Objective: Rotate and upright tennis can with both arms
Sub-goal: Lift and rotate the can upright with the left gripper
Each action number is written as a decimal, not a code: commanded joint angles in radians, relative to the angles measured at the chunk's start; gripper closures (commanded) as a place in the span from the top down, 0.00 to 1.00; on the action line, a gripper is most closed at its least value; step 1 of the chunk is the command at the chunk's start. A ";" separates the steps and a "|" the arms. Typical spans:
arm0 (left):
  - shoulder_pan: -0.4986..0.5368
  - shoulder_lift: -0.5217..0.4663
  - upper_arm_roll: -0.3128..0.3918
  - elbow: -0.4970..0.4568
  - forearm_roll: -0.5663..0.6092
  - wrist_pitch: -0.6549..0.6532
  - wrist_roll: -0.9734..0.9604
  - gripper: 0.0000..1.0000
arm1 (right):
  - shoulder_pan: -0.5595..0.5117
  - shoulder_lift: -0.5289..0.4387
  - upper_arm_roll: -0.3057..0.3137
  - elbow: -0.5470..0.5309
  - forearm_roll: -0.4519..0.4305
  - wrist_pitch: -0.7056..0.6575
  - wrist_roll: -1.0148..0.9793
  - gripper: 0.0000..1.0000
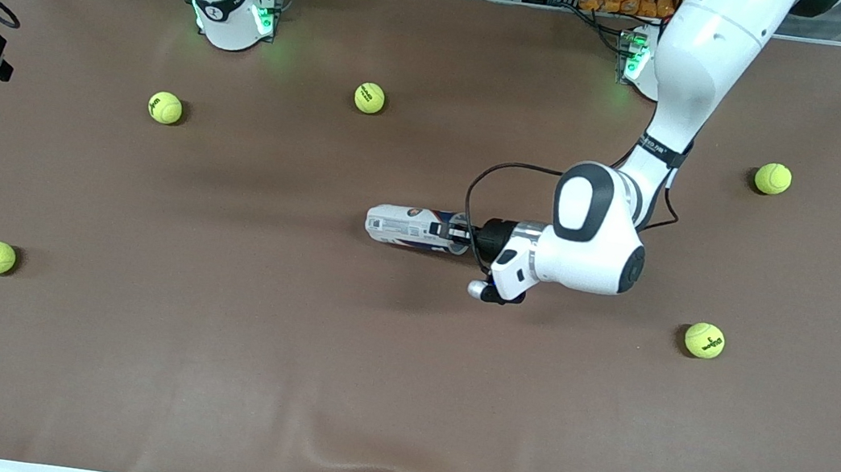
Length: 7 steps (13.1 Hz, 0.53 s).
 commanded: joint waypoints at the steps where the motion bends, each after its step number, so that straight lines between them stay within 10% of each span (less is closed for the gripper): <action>1: -0.048 -0.026 0.007 0.049 0.123 0.012 -0.196 0.00 | -0.002 0.003 -0.001 0.012 -0.003 -0.013 0.010 1.00; 7: -0.186 -0.069 0.001 0.165 0.610 -0.034 -0.784 0.00 | -0.002 0.003 -0.001 0.012 -0.003 -0.012 0.008 1.00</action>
